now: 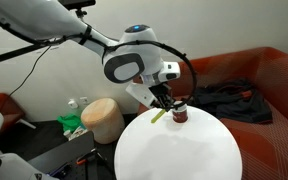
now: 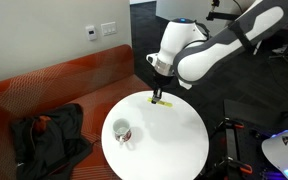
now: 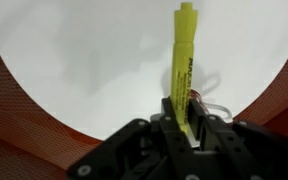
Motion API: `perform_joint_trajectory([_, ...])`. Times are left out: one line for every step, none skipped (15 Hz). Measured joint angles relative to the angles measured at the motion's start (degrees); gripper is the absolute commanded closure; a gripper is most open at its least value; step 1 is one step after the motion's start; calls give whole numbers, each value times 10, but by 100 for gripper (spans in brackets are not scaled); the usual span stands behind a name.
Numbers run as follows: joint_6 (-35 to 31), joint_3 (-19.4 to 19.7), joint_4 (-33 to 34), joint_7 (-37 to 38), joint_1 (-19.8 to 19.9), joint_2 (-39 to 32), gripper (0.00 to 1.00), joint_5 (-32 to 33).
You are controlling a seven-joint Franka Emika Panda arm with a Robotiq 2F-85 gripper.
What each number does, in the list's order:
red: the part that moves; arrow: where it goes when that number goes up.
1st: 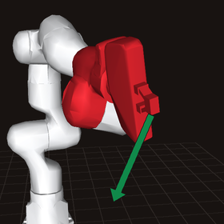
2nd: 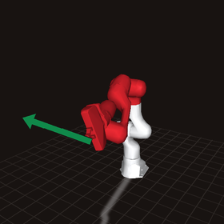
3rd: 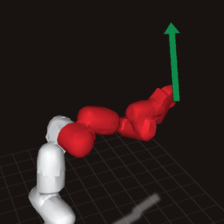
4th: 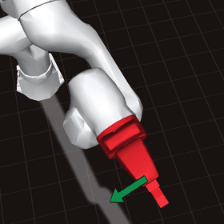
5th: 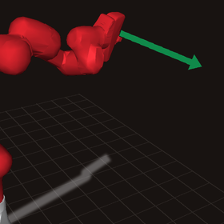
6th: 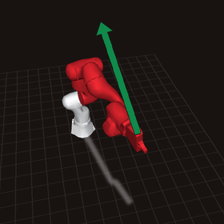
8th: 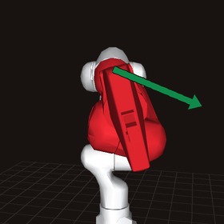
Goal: Put the marker in the mug
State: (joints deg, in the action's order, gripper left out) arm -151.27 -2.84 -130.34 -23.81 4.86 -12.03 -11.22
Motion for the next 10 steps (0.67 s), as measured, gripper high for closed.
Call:
perform_joint_trajectory([7,-10,7,-46,10,-2,95,-26])
perform_joint_trajectory([17,-19,16,-94,21,-5,95,-51])
perform_joint_trajectory([31,-27,25,-136,30,-8,95,-73])
perform_joint_trajectory([52,-32,37,-176,38,-13,95,-91])
perform_joint_trajectory([79,-33,50,-210,43,-19,95,-97])
perform_joint_trajectory([109,-32,63,-239,48,-25,95,-98])
perform_joint_trajectory([137,-32,75,-267,52,-32,95,-97])
perform_joint_trajectory([160,-31,87,-292,55,-40,80,-97])
perform_joint_trajectory([177,-30,98,-307,56,-47,80,-96])
perform_joint_trajectory([184,-28,105,-314,57,-53,80,-96])
